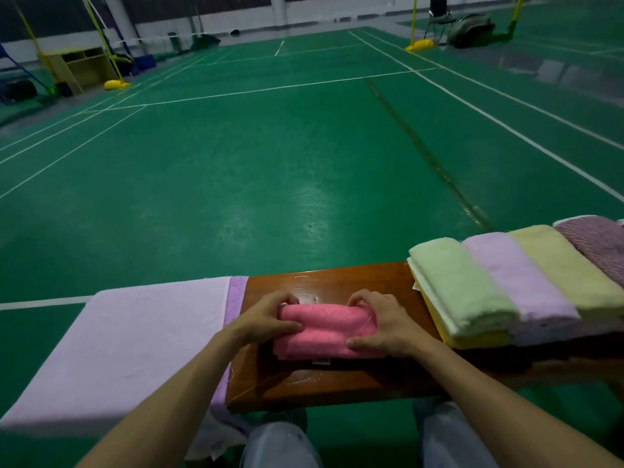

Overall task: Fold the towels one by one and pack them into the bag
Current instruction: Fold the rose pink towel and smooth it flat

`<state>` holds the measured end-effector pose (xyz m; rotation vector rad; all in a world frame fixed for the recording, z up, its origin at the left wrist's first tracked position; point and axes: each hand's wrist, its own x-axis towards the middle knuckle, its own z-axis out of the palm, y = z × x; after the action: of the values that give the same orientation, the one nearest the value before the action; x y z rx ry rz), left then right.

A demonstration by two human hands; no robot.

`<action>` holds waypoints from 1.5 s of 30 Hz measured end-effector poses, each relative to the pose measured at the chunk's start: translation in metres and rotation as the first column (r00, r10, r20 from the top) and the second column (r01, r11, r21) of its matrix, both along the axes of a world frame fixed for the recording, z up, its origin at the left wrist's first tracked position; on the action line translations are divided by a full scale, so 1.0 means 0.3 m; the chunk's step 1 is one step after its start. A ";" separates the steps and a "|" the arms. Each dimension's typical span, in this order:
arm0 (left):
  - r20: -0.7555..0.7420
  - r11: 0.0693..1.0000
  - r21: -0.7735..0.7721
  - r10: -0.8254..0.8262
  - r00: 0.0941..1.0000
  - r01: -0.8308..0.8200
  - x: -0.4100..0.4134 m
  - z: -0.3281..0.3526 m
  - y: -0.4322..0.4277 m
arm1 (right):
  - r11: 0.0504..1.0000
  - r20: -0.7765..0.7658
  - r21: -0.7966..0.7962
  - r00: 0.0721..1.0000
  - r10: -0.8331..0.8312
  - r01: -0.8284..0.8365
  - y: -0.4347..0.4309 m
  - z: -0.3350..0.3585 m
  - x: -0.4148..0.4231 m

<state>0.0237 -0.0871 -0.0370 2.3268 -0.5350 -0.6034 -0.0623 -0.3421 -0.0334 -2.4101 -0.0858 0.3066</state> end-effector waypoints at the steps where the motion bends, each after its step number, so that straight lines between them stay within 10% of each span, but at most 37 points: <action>1: 0.028 1.000 -0.006 -0.001 1.000 0.002 -0.011 0.008 0.001 | 1.000 0.010 0.019 1.000 0.008 -0.008 0.007 0.009 -0.004; 12: -0.226 0.825 -0.483 0.206 0.952 -0.293 -0.137 0.094 0.002 | 0.936 0.128 0.339 0.990 0.055 -0.096 -0.059 0.078 -0.088; 22: -0.424 0.813 -0.546 -0.059 0.904 -0.203 -0.099 0.256 -0.259 | 0.911 0.279 0.403 0.937 -0.210 0.085 -0.296 0.196 -0.188; 31: -0.127 0.911 -0.366 -0.250 0.960 0.189 0.048 0.413 -0.852 | 0.826 0.384 0.408 0.748 -0.541 0.388 -0.639 0.259 -0.310; 45: 0.304 0.756 0.081 -0.640 0.706 0.650 0.048 0.552 -1.845 | 0.489 0.455 0.416 0.290 -0.842 0.767 -1.191 0.291 -0.429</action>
<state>0.0380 -0.6405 0.1286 2.1773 -1.5489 -0.5153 -0.1911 -0.6994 0.0538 -1.9865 0.8207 -0.9702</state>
